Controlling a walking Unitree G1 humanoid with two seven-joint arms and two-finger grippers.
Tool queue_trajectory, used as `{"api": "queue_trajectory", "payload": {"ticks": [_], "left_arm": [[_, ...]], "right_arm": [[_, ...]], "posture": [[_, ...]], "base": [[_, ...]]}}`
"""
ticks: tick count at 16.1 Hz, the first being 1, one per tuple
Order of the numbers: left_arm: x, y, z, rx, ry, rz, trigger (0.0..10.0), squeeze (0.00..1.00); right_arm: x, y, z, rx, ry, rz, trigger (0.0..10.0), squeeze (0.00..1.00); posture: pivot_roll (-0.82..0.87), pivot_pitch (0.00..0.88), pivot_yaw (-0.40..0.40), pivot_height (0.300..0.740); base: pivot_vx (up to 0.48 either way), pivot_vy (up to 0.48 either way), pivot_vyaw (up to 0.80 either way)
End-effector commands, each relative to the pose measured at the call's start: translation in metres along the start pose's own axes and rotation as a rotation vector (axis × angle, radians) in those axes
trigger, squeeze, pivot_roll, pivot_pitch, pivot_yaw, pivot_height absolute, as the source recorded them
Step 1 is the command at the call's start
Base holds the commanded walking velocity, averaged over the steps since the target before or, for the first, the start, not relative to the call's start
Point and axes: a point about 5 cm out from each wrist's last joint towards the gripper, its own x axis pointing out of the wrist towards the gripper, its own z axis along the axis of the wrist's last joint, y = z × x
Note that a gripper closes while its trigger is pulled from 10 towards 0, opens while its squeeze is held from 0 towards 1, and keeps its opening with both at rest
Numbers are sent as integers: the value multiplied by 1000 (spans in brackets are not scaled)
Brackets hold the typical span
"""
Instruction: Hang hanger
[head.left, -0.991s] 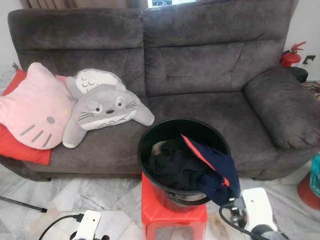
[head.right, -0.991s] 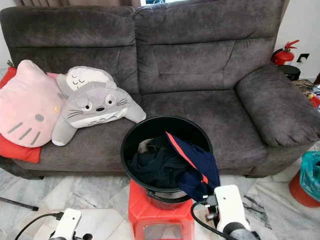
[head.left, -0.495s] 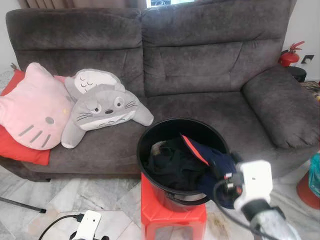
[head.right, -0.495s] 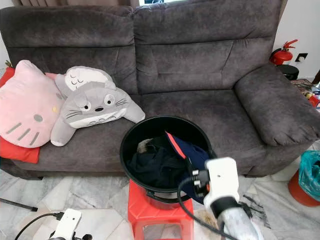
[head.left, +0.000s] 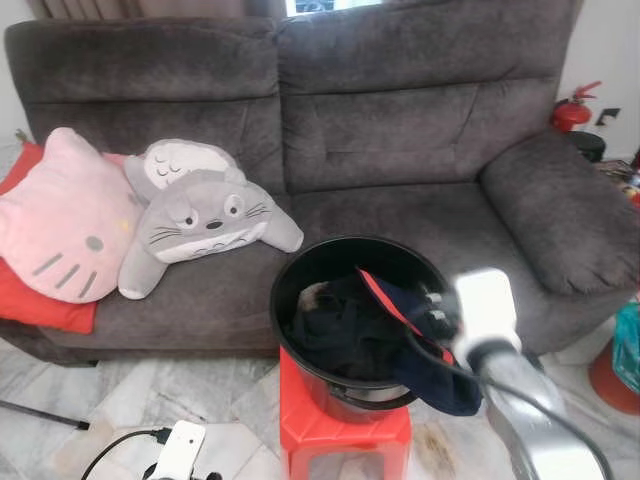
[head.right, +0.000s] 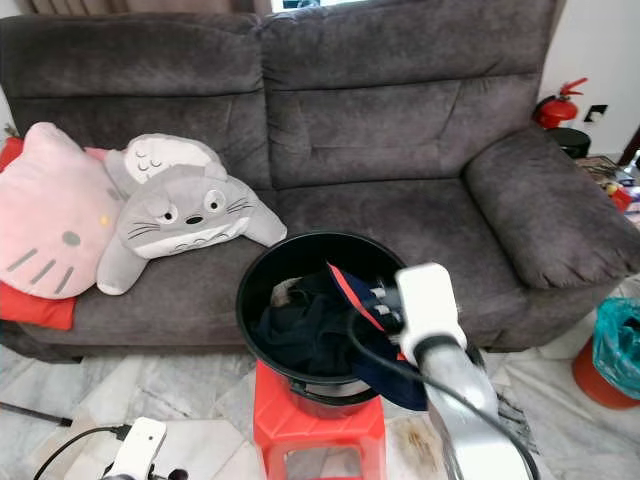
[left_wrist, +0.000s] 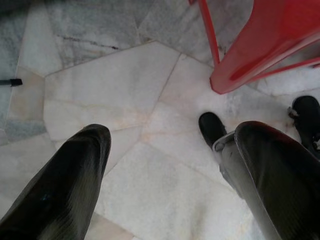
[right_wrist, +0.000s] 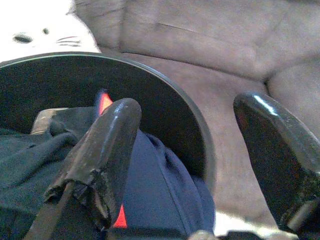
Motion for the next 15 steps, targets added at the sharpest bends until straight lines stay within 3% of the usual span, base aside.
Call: {"api": "queue_trajectory", "payload": {"ticks": [1, 3, 5, 9, 15], "left_arm": [[0, 1, -2, 10, 15, 2, 10000, 0], [0, 1, -3, 2, 15, 7, 10000, 0], [-1, 1, -5, -2, 19, 10, 10000, 0], [-3, 4, -11, -5, 32, 10, 10000, 0], [-4, 7, -12, -7, 37, 15, 10000, 0]], "right_arm": [[7, 6, 1, -54, -1, 49, 10000, 0], [18, 10, 14, -34, -29, 110, 10000, 0], [23, 13, 7, -76, 57, 150, 10000, 0], [12, 16, -3, -201, 147, 227, 10000, 0], [2, 25, -9, -242, 219, 320, 10000, 0]], "posture": [[-218, 0, 75, 740], [-206, 0, 70, 740], [-201, 0, 63, 740], [-205, 0, 59, 740], [-202, 0, 56, 740]], "base": [[0, 0, 0], [0, 0, 0], [0, 0, 0], [0, 0, 0], [0, 0, 0]]}}
